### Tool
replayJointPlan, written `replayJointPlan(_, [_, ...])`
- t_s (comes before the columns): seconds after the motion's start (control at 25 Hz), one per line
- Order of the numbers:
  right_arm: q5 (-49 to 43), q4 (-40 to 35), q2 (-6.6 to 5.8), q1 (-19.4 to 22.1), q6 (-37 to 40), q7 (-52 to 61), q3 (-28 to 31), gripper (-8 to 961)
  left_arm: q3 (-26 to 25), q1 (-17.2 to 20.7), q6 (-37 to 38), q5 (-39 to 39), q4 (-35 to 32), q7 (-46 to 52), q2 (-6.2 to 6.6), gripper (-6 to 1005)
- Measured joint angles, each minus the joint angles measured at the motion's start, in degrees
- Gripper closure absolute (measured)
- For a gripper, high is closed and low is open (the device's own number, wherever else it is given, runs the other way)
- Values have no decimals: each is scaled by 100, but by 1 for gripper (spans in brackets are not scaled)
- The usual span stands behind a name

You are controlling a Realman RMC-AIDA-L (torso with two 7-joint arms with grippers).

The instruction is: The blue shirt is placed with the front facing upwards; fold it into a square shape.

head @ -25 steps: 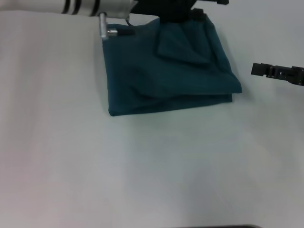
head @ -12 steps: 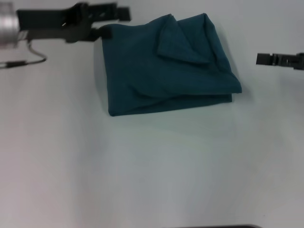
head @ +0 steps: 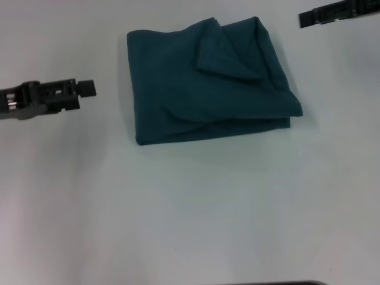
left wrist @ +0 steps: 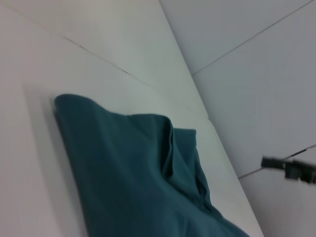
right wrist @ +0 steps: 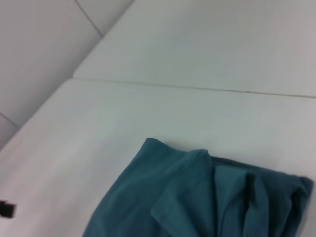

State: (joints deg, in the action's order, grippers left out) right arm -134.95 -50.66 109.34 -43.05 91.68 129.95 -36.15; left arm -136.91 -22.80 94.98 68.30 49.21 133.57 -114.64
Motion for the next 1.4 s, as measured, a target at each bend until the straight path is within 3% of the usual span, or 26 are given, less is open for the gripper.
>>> replayJointPlan(0.24, [-475,-112,204,-484,-84,581,-482,130,-49,137,6,-155,-124,180,-78,66])
replayJointPlan(0.32, [-461,-123,232,-530,-122,645,-496,130,-19,41,-230,-262,-217,461,-193,65])
replayJointPlan(0.36, [-455,-127,236,-547,-150,693,-473,130,12,-79,-574,-443,-247,747,-359,65])
replayJointPlan(0.4, [-455,-127,236,-547,-150,693,-473,130,12,-79,-574,-443,-247,747,-359,65])
replayJointPlan(0.48, [-450,-128,231,-549,-161,747,-465,130,16,-248,-1114,-782,-278,1045,-539,65])
replayJointPlan(0.6, [-442,-132,211,-523,-155,830,-443,130,56,-590,-1877,-1144,-484,1259,-704,65])
replayJointPlan(0.88, [-431,-141,192,-445,-86,836,-320,130,310,-1386,-2562,-1343,-1240,1193,-724,64])
replayJointPlan(1.12, [-431,-145,184,-427,-71,831,-318,130,410,-1549,-2637,-1354,-1305,1198,-757,63])
replayJointPlan(1.4, [-403,-146,173,-428,-78,828,-313,130,918,-1786,-2674,-1362,-1294,1334,-787,106])
